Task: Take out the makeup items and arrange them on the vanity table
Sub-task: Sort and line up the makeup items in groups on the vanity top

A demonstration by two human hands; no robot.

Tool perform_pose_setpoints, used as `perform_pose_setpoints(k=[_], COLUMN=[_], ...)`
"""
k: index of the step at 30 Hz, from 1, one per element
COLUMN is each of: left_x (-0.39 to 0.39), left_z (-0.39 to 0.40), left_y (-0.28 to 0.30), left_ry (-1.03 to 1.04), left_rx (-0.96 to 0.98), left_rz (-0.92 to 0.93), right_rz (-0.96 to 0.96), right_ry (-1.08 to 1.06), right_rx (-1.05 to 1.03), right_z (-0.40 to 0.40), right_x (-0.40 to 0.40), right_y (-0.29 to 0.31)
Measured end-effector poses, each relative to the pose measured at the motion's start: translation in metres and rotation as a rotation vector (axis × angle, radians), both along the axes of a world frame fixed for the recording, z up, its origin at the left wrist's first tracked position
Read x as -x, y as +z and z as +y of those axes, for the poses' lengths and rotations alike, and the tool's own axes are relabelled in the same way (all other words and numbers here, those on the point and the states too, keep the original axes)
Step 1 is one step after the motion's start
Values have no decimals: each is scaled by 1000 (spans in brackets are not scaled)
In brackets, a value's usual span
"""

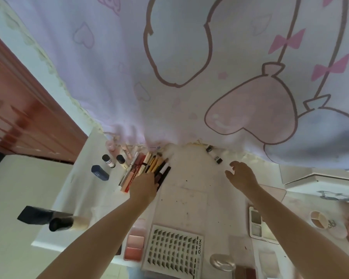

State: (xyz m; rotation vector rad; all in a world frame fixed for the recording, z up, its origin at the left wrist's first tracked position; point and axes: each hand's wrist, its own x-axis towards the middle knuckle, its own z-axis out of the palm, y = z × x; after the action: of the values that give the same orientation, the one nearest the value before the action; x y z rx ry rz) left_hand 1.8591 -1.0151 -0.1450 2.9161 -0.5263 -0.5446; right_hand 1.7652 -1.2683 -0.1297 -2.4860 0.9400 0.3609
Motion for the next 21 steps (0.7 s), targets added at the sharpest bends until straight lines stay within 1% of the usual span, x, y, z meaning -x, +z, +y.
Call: perform_pose_setpoints(k=[2,9,12,14,18,20,21], left_x=[0,7,10,9,14,20,23], left_z=[2,13,13,8,-15,-30,-36], left_y=[-3,-3,5,10,22,26,28], left_ry=[3,-72,-115,-152,-208,-293,-331], left_rx=[25,146,208,267,424,437,430], left_rz=[-22,-164,-165,-127,-27,2,16], right_rz=[21,-29,-38,-67,-207,-280,-299], right_ry=[13,7,-16,-6,164,199,216], right_rx=[59,104,116,47,-179,-344,-391], right_z=[2,12,16,20,35,45,50], right_x=[-6,-38,-45,-44,-26,-14,-9], right_y=[-5,-18,-19,-14,8,26,35])
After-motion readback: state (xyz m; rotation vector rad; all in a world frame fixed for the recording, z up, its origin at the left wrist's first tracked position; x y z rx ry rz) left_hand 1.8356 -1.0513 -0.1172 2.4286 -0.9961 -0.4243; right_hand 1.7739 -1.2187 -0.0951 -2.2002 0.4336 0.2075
